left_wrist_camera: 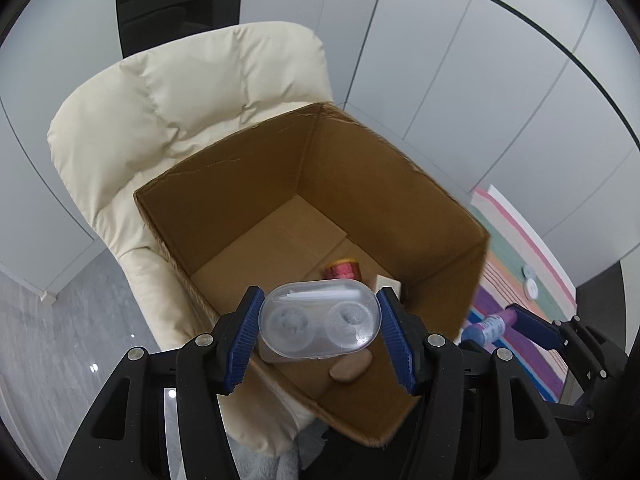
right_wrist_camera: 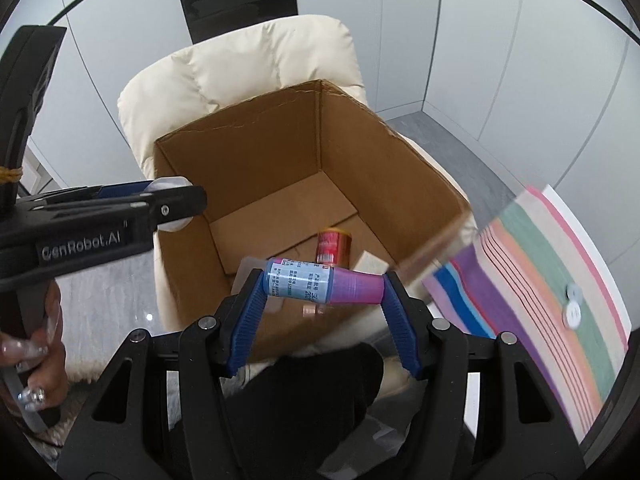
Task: Organize objects
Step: 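Open both tools to drop the frosted case and vial into the box, then move both tools back toward the two white compacts on the cloth, then grasp the white round compact with right tool while left tool grasps the frosted compact, then lift and carry both compacts with both tools over the cardboard box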
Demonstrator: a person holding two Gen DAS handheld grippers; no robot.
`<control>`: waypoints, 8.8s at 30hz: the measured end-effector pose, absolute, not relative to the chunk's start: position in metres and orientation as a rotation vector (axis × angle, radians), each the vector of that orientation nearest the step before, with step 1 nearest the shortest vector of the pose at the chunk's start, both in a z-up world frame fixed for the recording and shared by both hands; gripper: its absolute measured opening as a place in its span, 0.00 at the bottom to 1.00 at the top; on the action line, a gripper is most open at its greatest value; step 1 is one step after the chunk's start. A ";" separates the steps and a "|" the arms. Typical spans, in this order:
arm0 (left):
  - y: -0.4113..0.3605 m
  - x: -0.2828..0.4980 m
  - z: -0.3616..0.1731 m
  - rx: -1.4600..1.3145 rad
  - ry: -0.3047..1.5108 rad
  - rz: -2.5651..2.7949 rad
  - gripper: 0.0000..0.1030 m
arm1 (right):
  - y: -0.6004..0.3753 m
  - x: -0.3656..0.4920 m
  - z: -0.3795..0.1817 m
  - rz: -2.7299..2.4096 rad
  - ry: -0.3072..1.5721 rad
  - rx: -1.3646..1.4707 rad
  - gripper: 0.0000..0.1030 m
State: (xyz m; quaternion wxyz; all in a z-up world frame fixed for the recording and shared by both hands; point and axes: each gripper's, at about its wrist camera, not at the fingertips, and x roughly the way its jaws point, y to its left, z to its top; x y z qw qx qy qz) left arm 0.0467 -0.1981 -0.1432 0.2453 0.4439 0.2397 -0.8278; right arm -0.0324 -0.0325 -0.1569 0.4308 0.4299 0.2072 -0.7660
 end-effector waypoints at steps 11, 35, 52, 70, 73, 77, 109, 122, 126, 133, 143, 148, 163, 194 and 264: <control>-0.226 0.032 -0.170 1.204 0.777 -2.180 0.94 | -0.072 -0.056 -0.180 -1.912 0.516 1.053 1.00; -0.201 0.046 -0.152 1.214 0.710 -2.221 0.94 | -0.030 -0.055 -0.172 -1.961 0.416 1.137 1.00; -0.142 0.125 -0.131 1.215 0.609 -2.279 0.94 | 0.044 0.013 -0.150 -2.027 0.399 1.154 1.00; -0.109 0.161 -0.129 1.247 0.617 -2.304 0.94 | 0.087 0.065 -0.134 -2.059 0.388 1.142 1.00; -0.104 0.157 -0.127 1.254 0.607 -2.314 0.94 | 0.094 0.064 -0.130 -2.080 0.376 1.139 1.00; -0.097 0.149 -0.126 1.270 0.598 -2.326 0.94 | 0.107 0.058 -0.128 -2.110 0.349 1.147 1.00; 0.053 -0.023 -0.144 1.503 0.318 -2.660 0.94 | 0.329 -0.031 -0.178 -2.543 -0.095 1.421 1.00; 0.070 -0.135 -0.167 1.461 0.265 -2.741 0.94 | 0.359 -0.134 -0.219 -2.613 -0.126 1.445 1.00; 0.074 -0.182 -0.183 1.474 0.229 -2.763 0.94 | 0.356 -0.182 -0.242 -2.613 -0.090 1.446 1.00; 0.065 -0.251 -0.230 1.547 0.295 -2.729 0.94 | 0.331 -0.270 -0.299 -2.561 -0.028 1.439 1.00; 0.065 -0.306 -0.296 1.688 0.319 -2.625 0.94 | 0.280 -0.374 -0.381 -2.543 0.099 1.445 0.77; 0.084 -0.323 -0.304 1.698 0.299 -2.654 0.94 | 0.289 -0.374 -0.377 -2.563 0.183 1.396 0.58; 0.199 -0.437 -0.368 1.777 0.313 -2.513 0.95 | 0.419 -0.321 -0.371 -2.669 0.088 1.498 0.58; 0.201 -0.384 -0.306 1.701 -0.074 -2.599 0.58 | 0.395 -0.316 -0.301 -2.661 0.093 1.485 0.58; 0.159 0.015 -0.075 1.367 -0.095 -2.856 0.58 | 0.377 0.040 -0.105 -2.630 0.035 1.275 0.58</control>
